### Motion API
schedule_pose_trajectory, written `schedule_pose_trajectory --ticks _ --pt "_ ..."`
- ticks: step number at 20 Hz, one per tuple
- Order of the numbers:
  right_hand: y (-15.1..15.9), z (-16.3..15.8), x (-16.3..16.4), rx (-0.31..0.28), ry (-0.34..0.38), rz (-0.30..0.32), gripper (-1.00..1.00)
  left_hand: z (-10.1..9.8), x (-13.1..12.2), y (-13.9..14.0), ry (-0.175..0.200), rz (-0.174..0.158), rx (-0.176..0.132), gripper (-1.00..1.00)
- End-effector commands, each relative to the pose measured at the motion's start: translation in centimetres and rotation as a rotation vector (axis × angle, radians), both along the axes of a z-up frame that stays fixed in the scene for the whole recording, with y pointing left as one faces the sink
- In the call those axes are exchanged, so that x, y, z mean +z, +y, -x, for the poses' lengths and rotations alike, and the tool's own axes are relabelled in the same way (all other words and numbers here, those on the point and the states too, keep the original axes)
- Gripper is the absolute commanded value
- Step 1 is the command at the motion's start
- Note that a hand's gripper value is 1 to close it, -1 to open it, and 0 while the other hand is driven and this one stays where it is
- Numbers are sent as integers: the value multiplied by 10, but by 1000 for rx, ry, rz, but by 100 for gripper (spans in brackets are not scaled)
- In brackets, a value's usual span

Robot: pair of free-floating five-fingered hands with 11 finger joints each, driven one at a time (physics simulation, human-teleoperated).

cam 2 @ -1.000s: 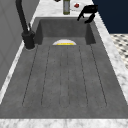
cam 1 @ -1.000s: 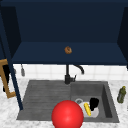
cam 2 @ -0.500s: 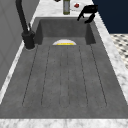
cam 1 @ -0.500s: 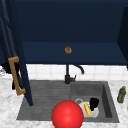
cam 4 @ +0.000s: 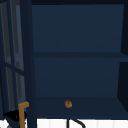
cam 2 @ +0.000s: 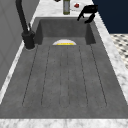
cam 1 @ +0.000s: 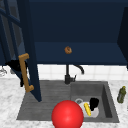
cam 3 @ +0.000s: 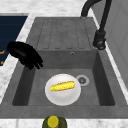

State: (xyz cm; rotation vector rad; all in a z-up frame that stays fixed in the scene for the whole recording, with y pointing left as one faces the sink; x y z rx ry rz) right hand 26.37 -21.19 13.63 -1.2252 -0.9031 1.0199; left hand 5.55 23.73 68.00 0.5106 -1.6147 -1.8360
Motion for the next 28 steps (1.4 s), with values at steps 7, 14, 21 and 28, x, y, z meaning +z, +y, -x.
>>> schedule_pose_trajectory --ticks 7,14,21,28 --pt "0 0 0 0 0 0 0 -26 0 -57 -4 -15 76 -100" --pt "0 0 0 0 0 0 0 -53 -1 -85 -12 -34 170 -100" --pt "0 0 0 0 0 0 0 -83 -2 -111 -18 -54 263 -100" --pt "0 0 0 0 0 0 0 -114 -3 -134 -29 -75 352 -100"
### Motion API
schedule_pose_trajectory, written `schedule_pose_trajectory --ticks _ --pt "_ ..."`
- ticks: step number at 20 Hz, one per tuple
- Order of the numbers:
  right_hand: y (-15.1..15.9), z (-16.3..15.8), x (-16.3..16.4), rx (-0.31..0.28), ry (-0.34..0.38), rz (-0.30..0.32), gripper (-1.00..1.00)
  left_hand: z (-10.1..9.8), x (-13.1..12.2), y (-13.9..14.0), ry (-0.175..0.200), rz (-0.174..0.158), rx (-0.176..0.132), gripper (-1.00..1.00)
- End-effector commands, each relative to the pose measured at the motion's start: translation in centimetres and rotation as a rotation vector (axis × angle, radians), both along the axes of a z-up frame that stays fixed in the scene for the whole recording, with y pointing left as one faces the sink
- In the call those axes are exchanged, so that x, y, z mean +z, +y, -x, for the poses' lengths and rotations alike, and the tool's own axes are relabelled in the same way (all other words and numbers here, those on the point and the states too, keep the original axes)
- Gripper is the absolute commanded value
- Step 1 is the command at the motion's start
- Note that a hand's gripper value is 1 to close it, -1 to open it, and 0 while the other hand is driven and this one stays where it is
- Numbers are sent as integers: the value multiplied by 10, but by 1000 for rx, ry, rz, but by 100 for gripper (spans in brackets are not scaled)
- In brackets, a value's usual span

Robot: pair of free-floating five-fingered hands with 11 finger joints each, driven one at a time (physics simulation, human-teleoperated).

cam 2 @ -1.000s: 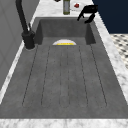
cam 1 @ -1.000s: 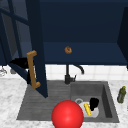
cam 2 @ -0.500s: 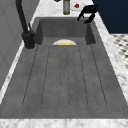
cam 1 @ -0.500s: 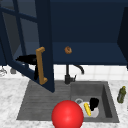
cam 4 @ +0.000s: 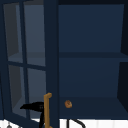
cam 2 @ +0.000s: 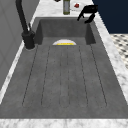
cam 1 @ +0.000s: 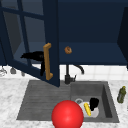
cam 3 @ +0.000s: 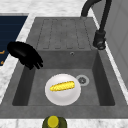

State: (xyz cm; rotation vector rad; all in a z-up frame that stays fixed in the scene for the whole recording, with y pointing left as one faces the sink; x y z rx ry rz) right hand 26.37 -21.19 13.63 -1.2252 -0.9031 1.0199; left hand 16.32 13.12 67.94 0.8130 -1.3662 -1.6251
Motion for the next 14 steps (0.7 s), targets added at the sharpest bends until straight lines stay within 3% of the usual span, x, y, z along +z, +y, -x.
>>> schedule_pose_trajectory --ticks 1,14 --pt "0 0 0 0 0 0 0 -10 -3 -31 0 0 0 -100" --pt "0 0 0 0 0 0 0 -74 -4 -65 -10 -39 157 -100"
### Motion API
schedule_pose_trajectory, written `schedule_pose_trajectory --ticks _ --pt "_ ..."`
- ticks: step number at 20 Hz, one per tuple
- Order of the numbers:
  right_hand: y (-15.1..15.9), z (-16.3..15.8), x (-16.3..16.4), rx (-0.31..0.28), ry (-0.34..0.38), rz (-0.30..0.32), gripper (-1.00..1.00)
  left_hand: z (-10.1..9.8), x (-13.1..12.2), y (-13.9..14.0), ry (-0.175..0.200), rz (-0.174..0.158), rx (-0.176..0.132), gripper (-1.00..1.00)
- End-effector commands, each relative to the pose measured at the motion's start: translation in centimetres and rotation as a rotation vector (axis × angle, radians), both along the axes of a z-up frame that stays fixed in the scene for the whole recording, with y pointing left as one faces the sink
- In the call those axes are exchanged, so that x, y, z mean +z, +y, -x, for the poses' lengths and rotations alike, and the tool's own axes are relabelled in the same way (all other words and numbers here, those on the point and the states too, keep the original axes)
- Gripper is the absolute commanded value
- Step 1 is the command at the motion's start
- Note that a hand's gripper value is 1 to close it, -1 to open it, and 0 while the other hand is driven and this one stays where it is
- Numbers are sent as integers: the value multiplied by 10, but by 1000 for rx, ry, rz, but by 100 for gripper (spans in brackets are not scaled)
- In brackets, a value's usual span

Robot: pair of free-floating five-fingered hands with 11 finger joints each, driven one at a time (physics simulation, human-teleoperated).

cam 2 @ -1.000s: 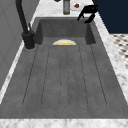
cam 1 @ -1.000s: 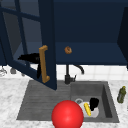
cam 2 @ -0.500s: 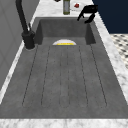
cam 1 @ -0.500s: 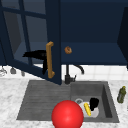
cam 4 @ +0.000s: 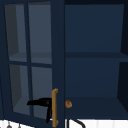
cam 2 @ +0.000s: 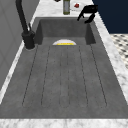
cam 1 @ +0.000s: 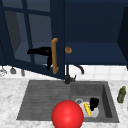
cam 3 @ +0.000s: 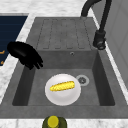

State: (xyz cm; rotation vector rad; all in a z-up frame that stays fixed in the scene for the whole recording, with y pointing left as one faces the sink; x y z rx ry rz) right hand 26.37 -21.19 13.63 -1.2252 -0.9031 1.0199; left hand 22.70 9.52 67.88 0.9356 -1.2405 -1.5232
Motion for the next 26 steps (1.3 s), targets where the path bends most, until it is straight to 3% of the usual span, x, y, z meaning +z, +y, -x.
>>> schedule_pose_trajectory --ticks 1,26 --pt "0 0 0 0 0 0 0 -15 -4 -31 0 -1 0 -100" --pt "0 0 0 0 0 0 0 -150 -4 -63 -5 -35 291 -100"
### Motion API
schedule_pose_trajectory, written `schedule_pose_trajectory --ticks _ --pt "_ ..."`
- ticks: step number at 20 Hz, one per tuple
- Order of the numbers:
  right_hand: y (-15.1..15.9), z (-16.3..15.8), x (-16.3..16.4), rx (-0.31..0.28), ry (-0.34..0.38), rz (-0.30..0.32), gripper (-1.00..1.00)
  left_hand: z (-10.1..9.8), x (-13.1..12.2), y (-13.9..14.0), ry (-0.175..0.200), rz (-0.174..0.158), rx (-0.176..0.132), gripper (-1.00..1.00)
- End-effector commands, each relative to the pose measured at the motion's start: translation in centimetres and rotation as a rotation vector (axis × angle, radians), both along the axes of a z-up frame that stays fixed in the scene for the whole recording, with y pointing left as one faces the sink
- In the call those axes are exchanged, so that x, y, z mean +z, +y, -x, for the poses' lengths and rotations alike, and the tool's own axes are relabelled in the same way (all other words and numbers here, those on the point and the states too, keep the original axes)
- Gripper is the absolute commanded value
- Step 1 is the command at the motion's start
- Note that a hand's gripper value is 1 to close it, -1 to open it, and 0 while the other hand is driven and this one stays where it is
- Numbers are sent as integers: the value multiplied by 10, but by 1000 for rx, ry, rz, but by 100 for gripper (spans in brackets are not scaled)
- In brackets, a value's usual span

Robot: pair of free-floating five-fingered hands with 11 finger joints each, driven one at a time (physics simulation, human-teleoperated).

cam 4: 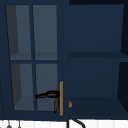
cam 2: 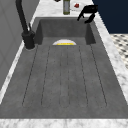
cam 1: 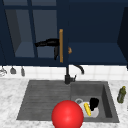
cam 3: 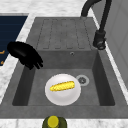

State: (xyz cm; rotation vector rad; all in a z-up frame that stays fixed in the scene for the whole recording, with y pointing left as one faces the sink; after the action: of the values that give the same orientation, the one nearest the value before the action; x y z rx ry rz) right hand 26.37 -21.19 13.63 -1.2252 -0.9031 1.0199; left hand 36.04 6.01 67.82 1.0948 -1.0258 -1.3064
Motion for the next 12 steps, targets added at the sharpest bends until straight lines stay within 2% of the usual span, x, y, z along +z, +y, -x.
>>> schedule_pose_trajectory --ticks 1,3,7,11,12 --pt "0 0 0 0 0 0 0 -22 -3 -28 0 -3 0 -100" --pt "0 0 0 0 0 0 0 -34 -3 -27 0 -5 22 -100" --pt "0 0 0 0 0 0 0 -39 -4 -25 -2 -13 26 -100" --pt "0 0 0 0 0 0 0 -27 -6 -15 9 -11 9 -100" --pt "0 0 0 0 0 0 0 -15 -4 -9 10 -3 11 -100"
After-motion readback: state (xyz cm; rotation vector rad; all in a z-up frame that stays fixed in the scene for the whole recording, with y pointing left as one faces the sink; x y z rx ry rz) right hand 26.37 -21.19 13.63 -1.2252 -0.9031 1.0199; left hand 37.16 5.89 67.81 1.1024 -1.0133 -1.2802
